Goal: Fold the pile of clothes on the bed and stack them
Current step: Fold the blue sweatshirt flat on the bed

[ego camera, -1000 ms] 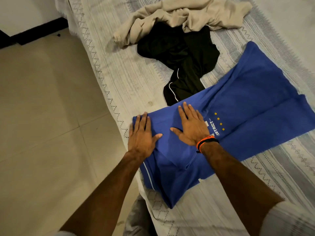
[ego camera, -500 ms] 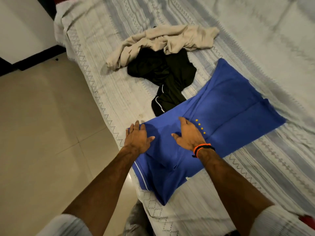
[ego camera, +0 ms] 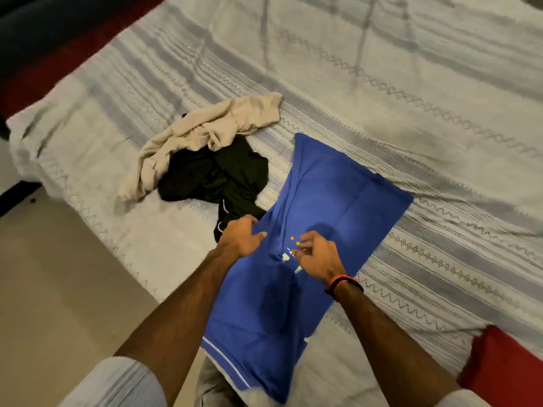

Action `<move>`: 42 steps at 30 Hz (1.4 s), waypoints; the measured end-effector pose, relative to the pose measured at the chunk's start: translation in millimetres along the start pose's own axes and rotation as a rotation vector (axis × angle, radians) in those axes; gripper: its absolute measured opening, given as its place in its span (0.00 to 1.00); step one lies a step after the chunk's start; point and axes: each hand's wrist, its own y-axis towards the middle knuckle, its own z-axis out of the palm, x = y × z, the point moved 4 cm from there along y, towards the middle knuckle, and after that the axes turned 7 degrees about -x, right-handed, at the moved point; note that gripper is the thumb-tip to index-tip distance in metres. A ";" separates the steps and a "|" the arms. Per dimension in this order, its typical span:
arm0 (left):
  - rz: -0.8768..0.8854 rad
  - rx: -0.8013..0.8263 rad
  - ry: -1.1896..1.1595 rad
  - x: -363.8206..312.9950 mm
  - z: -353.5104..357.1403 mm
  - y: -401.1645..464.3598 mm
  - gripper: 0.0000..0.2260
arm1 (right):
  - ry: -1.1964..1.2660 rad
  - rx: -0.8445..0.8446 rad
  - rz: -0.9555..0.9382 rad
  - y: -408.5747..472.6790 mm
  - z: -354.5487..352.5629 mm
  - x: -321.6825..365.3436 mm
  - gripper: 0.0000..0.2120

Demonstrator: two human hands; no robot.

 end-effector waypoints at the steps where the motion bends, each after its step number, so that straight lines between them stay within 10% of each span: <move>1: 0.018 0.001 -0.004 -4.1 0.0 12.6 0.21 | 0.016 -0.019 0.027 6.2 2.5 -1.1 0.16; 12: 0.243 0.090 -0.018 -58.8 29.7 157.0 0.04 | 0.126 -0.290 0.308 66.5 79.7 -5.6 0.13; 19: 0.170 0.008 0.064 -83.1 57.4 195.2 0.22 | 0.235 -0.430 0.362 74.5 95.0 -19.2 0.10; 24: 0.224 -0.153 -0.076 -109.8 55.4 192.2 0.06 | 0.298 -0.508 0.329 66.5 97.2 -27.1 0.04; 30: 0.609 0.189 0.124 -141.4 103.7 170.2 0.20 | 0.375 -0.495 0.463 58.2 97.9 -47.4 0.06; 37: 0.758 0.167 0.213 -130.7 99.9 181.1 0.21 | 0.327 -0.429 0.525 69.6 86.9 -55.3 0.10; 42: 0.983 0.275 0.697 -124.5 111.4 182.3 0.37 | 0.370 -0.357 0.558 68.8 93.9 -56.2 0.24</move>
